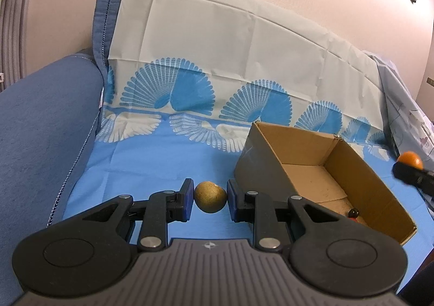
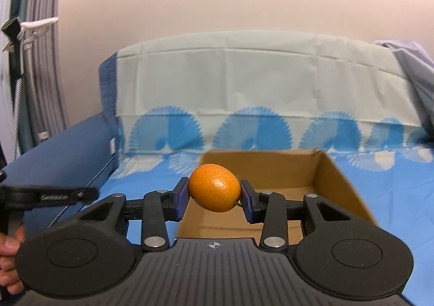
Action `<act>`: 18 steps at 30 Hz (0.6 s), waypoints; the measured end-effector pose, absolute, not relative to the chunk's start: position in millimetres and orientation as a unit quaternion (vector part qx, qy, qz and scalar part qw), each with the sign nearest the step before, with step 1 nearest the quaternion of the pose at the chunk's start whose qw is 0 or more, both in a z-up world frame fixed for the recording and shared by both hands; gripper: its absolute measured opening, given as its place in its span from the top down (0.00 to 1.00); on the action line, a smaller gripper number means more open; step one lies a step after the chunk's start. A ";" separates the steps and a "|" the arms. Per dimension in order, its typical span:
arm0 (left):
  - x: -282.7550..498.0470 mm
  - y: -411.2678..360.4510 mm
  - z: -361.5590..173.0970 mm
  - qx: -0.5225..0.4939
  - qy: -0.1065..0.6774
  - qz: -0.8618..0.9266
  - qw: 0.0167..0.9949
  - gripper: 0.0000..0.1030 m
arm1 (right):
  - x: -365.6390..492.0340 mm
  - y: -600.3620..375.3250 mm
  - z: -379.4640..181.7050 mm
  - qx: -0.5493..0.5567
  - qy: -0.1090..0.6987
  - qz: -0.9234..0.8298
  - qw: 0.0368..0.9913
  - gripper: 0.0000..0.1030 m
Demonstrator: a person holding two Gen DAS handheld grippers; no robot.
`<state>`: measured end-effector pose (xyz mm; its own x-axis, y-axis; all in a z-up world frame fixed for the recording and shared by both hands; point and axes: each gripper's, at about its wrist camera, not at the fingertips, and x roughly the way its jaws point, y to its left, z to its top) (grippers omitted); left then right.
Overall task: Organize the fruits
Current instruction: 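Lift and carry the yellow-green fruit and orange in both tools over the box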
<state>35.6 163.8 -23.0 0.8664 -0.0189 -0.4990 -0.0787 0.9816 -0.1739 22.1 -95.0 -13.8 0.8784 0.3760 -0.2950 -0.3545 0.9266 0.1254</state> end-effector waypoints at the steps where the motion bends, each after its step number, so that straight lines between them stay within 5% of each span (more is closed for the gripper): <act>1: 37.6 162.5 -22.2 -0.094 0.259 0.016 0.961 0.72 | 26.9 -102.1 -11.8 0.036 0.158 0.184 0.970 0.60; 18: 54.2 123.7 -20.1 -0.073 0.252 0.004 0.965 0.72 | 77.2 -187.2 -15.4 0.045 0.121 0.151 0.980 0.60</act>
